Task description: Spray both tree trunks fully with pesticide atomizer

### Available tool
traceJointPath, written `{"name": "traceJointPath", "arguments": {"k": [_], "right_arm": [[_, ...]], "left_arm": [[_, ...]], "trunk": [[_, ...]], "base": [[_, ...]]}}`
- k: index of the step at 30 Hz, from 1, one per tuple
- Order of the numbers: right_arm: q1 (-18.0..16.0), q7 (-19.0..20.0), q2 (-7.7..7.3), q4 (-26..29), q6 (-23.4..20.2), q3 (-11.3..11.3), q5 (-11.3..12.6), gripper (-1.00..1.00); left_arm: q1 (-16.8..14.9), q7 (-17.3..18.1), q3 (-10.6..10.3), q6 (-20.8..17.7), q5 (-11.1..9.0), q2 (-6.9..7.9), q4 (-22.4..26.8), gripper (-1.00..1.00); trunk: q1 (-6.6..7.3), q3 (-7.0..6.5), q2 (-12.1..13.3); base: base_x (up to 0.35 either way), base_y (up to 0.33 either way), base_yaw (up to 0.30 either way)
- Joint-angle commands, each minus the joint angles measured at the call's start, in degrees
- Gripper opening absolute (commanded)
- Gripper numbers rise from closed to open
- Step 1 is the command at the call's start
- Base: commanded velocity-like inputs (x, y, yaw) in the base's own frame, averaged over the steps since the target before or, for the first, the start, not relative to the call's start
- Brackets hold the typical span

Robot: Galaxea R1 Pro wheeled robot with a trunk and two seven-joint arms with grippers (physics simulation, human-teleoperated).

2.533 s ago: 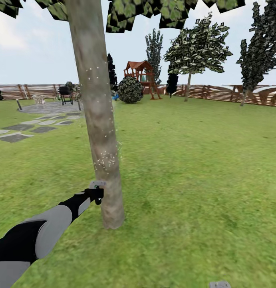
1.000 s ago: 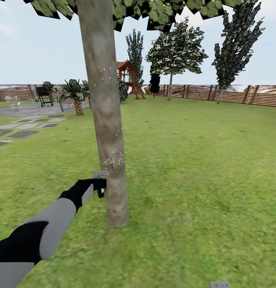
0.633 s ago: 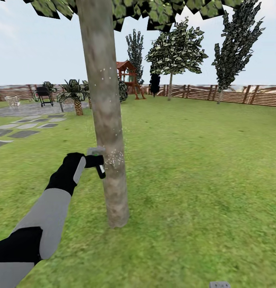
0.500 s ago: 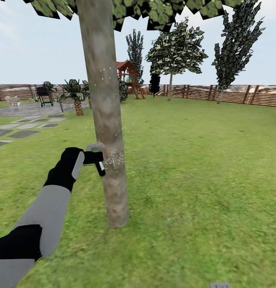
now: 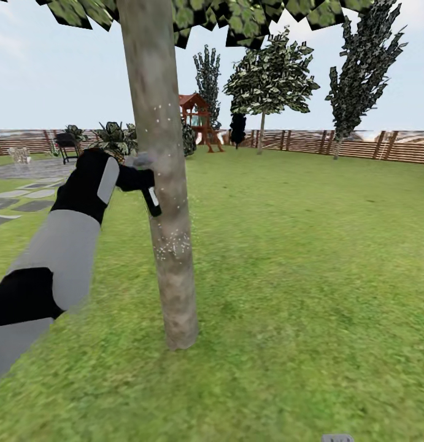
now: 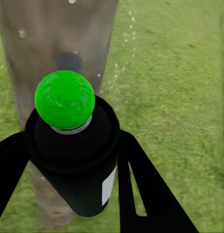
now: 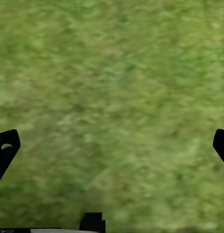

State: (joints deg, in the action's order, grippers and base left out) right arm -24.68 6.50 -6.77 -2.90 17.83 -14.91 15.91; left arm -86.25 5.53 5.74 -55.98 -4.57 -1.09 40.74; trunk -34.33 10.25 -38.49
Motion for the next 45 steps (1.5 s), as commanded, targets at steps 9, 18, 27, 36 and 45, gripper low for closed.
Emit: {"name": "traceJointPath", "arguments": {"k": [9, 18, 27, 36, 45], "right_arm": [[-0.11, 0.45, 0.01, -0.25, 0.39, -0.36, 0.62, 1.00], [-0.11, 0.45, 0.01, -0.26, 0.37, -0.37, 0.62, 1.00], [-0.11, 0.45, 0.01, -0.26, 0.37, -0.36, 0.62, 1.00], [-0.09, 0.45, 0.01, -0.26, 0.39, -0.38, 0.62, 1.00], [-0.08, 0.45, 0.01, -0.26, 0.38, -0.37, 0.62, 1.00]], "left_arm": [[-11.51, 0.00, 0.38, -0.37, 0.15, 0.39, -5.18, -1.00], [-11.66, -0.33, 0.80, -0.19, 0.17, 6.50, -12.03, -1.00], [-11.66, -0.09, 0.93, 5.37, 0.12, 8.52, -24.39, -1.00], [-11.59, 0.24, 0.94, 17.15, 0.06, 7.72, -38.54, -1.00], [-3.07, 0.18, 1.00, 28.02, 0.15, 6.32, -39.21, -1.00]], "trunk": [[-0.02, 0.11, -0.07], [-0.02, 0.11, -0.07], [-0.02, 0.11, -0.07], [-0.02, 0.11, -0.07], [-0.02, 0.11, -0.07]], "base": [[0.000, 0.000, 0.000], [0.000, 0.000, 0.000], [0.000, 0.000, 0.000], [0.000, 0.000, 0.000], [-0.066, 0.000, 0.000]]}}
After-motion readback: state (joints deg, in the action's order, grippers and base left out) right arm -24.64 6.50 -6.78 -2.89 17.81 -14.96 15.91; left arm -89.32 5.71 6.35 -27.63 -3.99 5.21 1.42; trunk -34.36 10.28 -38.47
